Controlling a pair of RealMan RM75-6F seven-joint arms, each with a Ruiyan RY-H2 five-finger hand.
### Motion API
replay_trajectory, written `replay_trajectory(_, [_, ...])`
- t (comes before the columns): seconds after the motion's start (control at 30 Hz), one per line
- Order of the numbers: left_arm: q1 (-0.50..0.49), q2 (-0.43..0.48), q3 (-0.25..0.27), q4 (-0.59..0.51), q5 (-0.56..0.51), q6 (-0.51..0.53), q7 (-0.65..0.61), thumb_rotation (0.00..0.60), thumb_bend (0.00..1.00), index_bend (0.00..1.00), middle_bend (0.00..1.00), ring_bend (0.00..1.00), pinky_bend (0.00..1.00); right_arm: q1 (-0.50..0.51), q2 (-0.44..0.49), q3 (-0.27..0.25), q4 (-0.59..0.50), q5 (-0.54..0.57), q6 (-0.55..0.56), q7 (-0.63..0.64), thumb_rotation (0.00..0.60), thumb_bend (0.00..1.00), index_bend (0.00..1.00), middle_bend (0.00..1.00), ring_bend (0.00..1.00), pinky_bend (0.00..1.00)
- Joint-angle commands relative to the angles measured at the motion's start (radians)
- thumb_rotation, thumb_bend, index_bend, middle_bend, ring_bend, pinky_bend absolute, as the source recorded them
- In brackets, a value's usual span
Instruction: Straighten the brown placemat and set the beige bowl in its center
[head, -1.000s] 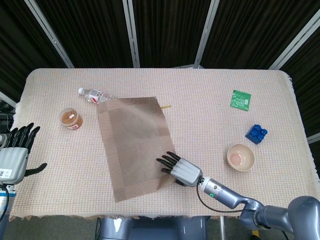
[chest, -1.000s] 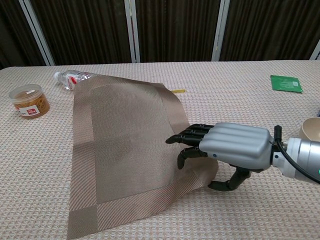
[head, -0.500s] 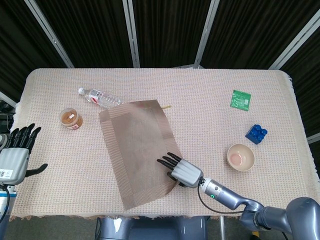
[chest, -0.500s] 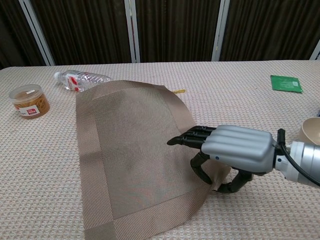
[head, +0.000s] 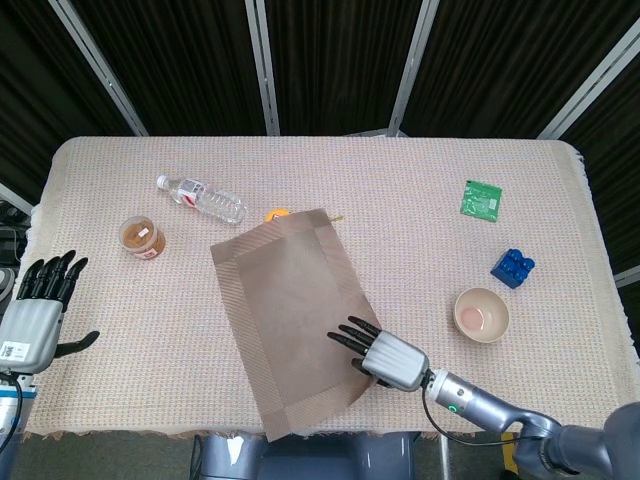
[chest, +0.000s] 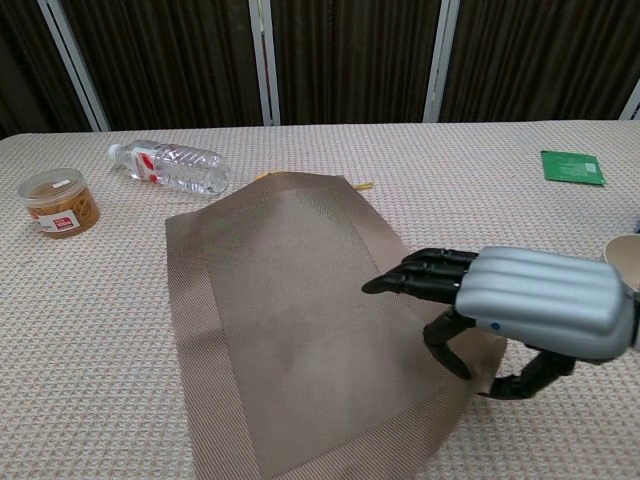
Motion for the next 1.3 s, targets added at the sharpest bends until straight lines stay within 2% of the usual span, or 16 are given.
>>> replay_trajectory(0.03, [0.001, 0.000, 0.003, -0.001, 0.006, 0.001, 0.000, 0.600, 0.14, 0.00, 0.00, 0.00, 0.00, -0.038, 0.079, -0.040, -0.018, -0.049, 0.073, -0.052, 0.600, 0.32, 0.66, 0.00, 0.00, 0.00])
replay_trajectory(0.17, [0.000, -0.001, 0.007, -0.003, 0.013, -0.004, -0.002, 0.600, 0.14, 0.00, 0.00, 0.00, 0.00, -0.063, 0.168, -0.046, -0.005, -0.085, 0.142, -0.142, 0.600, 0.32, 0.66, 0.01, 0.00, 0.00])
replay_trajectory(0.3, [-0.003, -0.002, 0.006, -0.003, 0.015, -0.008, -0.003, 0.600, 0.14, 0.00, 0.00, 0.00, 0.00, -0.061, 0.238, -0.017, 0.022, -0.118, 0.187, -0.252, 0.600, 0.32, 0.66, 0.03, 0.00, 0.00])
replay_trajectory(0.47, [-0.005, -0.003, 0.005, -0.002, 0.011, -0.014, -0.004, 0.600, 0.14, 0.00, 0.00, 0.00, 0.00, -0.022, 0.277, 0.033, 0.056, -0.146, 0.176, -0.345, 0.600, 0.32, 0.66, 0.04, 0.00, 0.00])
replay_trajectory(0.7, [-0.006, -0.005, -0.001, 0.007, -0.006, -0.019, -0.005, 0.600, 0.14, 0.00, 0.00, 0.00, 0.00, 0.061, 0.275, 0.106, 0.097, -0.143, 0.096, -0.387, 0.600, 0.32, 0.66, 0.05, 0.00, 0.00])
replay_trajectory(0.87, [-0.005, -0.004, -0.005, 0.017, -0.024, -0.024, -0.010, 0.600, 0.14, 0.00, 0.00, 0.00, 0.00, 0.112, 0.245, 0.140, 0.180, -0.131, 0.024, -0.411, 0.600, 0.32, 0.66, 0.05, 0.00, 0.00])
replay_trajectory(1.03, [-0.005, -0.002, -0.008, 0.027, -0.033, -0.028, -0.019, 0.600, 0.14, 0.00, 0.00, 0.00, 0.00, 0.133, 0.223, 0.135, 0.275, -0.130, -0.014, -0.402, 0.600, 0.32, 0.66, 0.06, 0.00, 0.00])
replay_trajectory(1.2, [-0.010, -0.004, -0.009, 0.034, -0.040, -0.040, -0.021, 0.600, 0.14, 0.00, 0.00, 0.00, 0.00, 0.139, 0.219, 0.107, 0.379, -0.171, 0.023, -0.391, 0.600, 0.32, 0.66, 0.06, 0.00, 0.00])
replay_trajectory(1.27, [-0.012, -0.006, -0.007, 0.032, -0.037, -0.043, -0.019, 0.600, 0.14, 0.00, 0.00, 0.00, 0.00, 0.136, 0.213, 0.101, 0.424, -0.172, 0.034, -0.383, 0.600, 0.32, 0.58, 0.05, 0.00, 0.00])
replay_trajectory(1.3, [-0.012, -0.006, -0.006, 0.030, -0.035, -0.042, -0.018, 0.600, 0.14, 0.00, 0.00, 0.00, 0.00, 0.135, 0.211, 0.101, 0.438, -0.169, 0.037, -0.378, 0.600, 0.31, 0.44, 0.03, 0.00, 0.00])
